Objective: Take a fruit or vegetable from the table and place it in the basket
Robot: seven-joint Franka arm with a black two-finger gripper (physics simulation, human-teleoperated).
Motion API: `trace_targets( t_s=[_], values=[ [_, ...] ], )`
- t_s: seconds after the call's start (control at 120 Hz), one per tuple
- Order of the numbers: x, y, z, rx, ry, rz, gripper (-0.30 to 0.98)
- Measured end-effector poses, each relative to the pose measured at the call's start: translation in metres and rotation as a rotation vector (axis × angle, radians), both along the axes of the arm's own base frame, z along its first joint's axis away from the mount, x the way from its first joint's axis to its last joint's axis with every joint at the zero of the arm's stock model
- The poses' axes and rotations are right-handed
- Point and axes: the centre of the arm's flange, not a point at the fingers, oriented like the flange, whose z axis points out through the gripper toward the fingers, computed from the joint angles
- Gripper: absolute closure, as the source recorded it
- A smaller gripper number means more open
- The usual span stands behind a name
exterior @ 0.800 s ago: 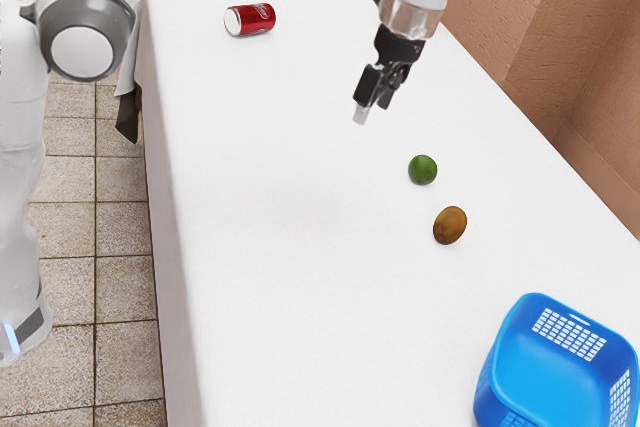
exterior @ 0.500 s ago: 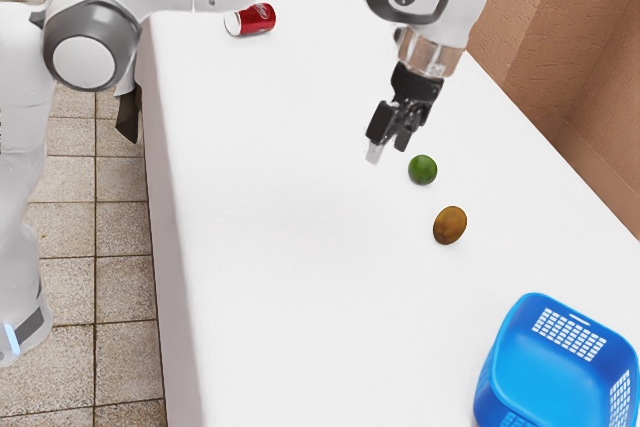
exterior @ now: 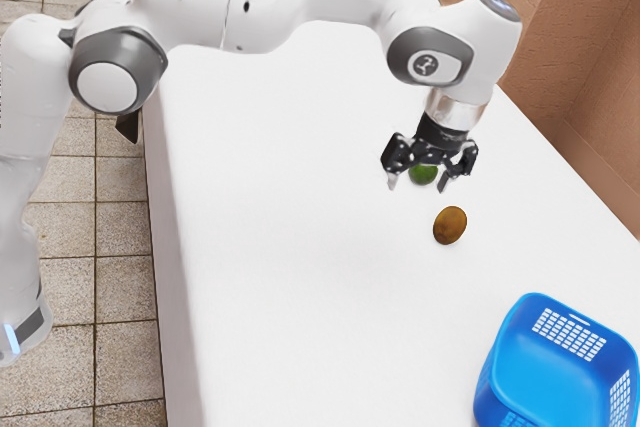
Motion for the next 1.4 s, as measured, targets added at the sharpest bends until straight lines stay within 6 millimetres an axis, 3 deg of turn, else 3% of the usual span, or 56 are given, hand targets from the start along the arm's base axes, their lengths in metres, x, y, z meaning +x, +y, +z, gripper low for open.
trace_targets(
  t_s=[0.142,0.233,0.467,0.567,0.758,0.9,1.142,1.4],
  values=[
    [0.010,-0.013,-0.018,-0.001,-0.015,-0.156,0.00],
    [0.009,-0.010,-0.032,0.000,-0.014,-0.232,0.00],
    [0.020,-0.007,-0.032,0.103,-0.090,-0.473,0.00],
    [0.027,0.007,-0.035,0.118,-0.097,-0.528,0.00],
    [0.047,0.035,-0.066,0.122,-0.072,-0.605,0.00],
    [0.057,0.060,-0.077,0.122,-0.072,-0.640,0.00],
    [0.065,0.068,-0.089,0.127,-0.086,-0.715,0.00],
    [0.094,0.061,-0.100,0.127,-0.145,-0.791,0.00]
  ],
)
